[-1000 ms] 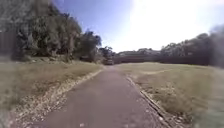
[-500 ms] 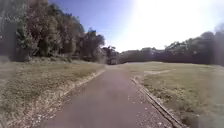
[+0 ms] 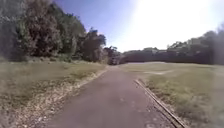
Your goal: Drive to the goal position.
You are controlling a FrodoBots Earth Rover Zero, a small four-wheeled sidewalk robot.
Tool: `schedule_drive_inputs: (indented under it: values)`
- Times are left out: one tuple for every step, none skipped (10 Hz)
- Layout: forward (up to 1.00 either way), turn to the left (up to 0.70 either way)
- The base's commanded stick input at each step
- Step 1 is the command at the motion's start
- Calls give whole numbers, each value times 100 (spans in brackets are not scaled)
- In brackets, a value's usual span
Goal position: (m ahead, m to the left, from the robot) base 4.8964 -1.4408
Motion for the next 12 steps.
schedule_drive_inputs:
  values:
    - [50,0]
    - [50,0]
    - [50,0]
    - [50,0]
    - [50,0]
    - [50,0]
    - [50,0]
    - [50,0]
    - [50,0]
    - [50,0]
    - [50,0]
    - [50,0]
